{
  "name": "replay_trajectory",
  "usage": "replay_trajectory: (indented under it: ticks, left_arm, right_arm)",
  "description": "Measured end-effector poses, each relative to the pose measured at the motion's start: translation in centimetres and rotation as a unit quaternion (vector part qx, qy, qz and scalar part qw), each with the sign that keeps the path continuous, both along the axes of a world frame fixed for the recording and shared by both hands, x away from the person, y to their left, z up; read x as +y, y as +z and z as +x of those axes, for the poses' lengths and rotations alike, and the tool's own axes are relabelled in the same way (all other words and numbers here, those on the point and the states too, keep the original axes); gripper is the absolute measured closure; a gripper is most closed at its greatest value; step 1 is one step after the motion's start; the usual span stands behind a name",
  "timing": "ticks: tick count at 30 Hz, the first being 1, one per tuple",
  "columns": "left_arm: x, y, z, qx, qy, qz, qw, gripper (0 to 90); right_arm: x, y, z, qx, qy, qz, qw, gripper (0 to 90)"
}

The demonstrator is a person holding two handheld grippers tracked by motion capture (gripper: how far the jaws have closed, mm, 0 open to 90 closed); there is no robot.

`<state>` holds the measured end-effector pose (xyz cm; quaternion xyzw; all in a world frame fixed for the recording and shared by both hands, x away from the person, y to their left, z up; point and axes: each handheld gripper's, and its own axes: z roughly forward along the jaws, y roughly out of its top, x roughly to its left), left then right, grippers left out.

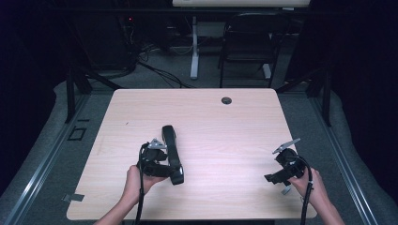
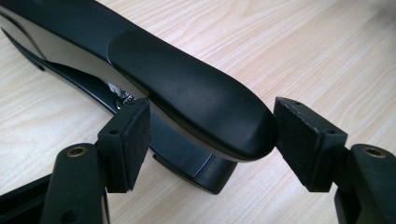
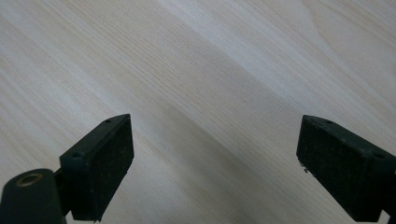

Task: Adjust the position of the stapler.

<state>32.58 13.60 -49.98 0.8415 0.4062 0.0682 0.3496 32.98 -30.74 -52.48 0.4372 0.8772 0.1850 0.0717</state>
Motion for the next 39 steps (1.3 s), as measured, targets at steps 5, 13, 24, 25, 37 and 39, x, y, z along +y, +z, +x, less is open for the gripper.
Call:
replay_trajectory:
  ticks: [5,13,24,25,37,39]
  left_arm:
    - [-0.7,0.1,0.0,-0.011,-0.008,0.0,0.9999,29.9]
    - [-0.3,0.1,0.0,0.007,0.003,0.0,1.0,30.4]
    - [-0.9,0.0,-0.2,0.002,0.019,-0.007,0.9998,31.4]
    - [-1.1,-0.1,-0.3,0.001,0.024,-0.008,0.9997,31.6]
    - [-1.6,-0.2,-0.1,0.004,0.032,-0.016,0.9993,31.5]
    - [-1.7,-0.2,-0.1,0.003,0.032,-0.016,0.9994,31.4]
  right_arm:
    - [0.1,-0.1,0.0,0.002,-0.003,0.006,1.0,10.7]
    - [0.0,0.0,0.0,0.003,0.0,0.002,1.0,10.7]
    - [0.2,-0.1,0.1,0.004,-0.003,0.01,0.9999,10.7]
    - [0.2,-0.1,0.1,0.006,-0.001,0.009,0.9999,10.7]
    - [0.5,0.0,0.2,0.006,-0.001,0.019,0.9998,10.9]
    - [0.6,0.0,0.2,0.005,-0.002,0.017,0.9998,10.9]
